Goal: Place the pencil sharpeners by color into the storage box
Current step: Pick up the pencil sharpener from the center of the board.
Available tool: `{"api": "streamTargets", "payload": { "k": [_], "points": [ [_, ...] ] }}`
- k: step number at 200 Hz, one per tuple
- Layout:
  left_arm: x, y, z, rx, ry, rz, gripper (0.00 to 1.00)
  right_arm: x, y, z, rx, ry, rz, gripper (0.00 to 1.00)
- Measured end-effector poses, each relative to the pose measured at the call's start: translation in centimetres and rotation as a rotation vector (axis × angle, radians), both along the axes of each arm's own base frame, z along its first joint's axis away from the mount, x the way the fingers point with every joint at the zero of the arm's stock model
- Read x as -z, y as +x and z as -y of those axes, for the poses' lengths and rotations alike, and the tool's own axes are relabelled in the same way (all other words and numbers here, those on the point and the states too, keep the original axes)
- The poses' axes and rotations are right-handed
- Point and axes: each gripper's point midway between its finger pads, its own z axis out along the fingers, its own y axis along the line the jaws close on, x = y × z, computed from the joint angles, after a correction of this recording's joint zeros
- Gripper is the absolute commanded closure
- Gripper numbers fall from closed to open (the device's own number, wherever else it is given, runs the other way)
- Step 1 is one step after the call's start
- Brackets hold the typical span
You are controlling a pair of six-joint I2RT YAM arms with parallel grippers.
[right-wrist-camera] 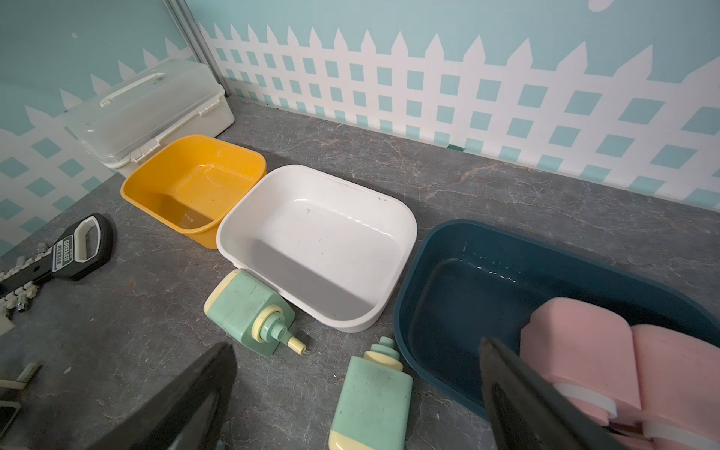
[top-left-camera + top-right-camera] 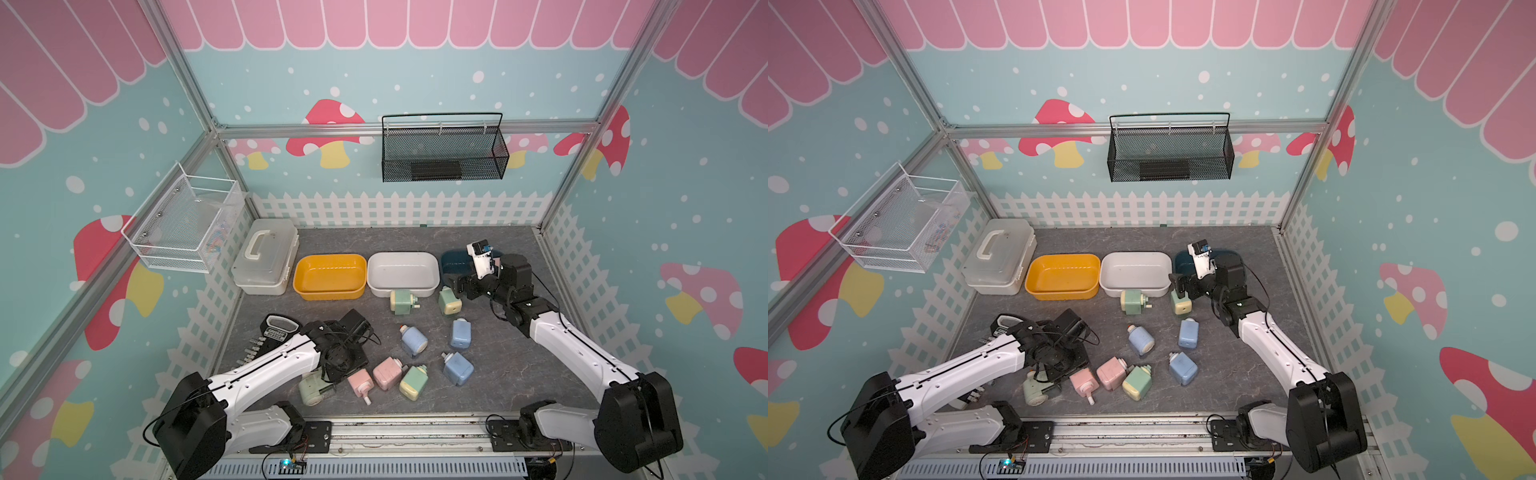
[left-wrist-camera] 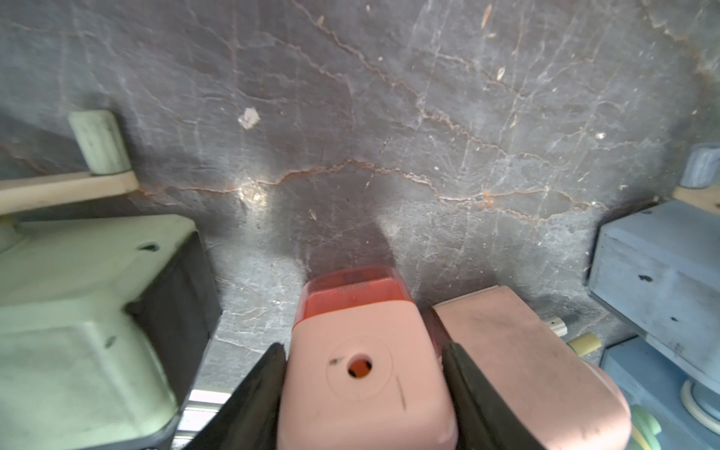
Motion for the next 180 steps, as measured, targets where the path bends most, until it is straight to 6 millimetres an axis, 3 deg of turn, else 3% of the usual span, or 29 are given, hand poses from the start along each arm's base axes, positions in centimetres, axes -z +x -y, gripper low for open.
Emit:
{"api": "streamTargets", "payload": {
  "k": [23, 74, 136, 180],
  "points": [
    [-0.2, 0.1, -0.5, 0.001, 0.003, 0.015, 1.00, 0.0, -0.2, -0.5, -0.019, -0.005, 0.004, 0.02],
    [-1.4, 1.0, -1.3, 0.004, -0.002, 0.075, 1.00, -0.1, -0.8, -1.7, -0.072, -0.013, 0.017, 0.02],
    [-5.7, 5.7, -2.9, -0.133, -0.067, 0.192, 1.00, -0.3, -4.3, -7.8, -0.342, -0.043, 0.126, 0.02],
    [-9.2, 8.5, -3.1, -0.262, -0.111, 0.256, 1.00, 0.9, -6.6, -11.6, -0.520, -0.080, 0.191, 0.03]
  ]
}}
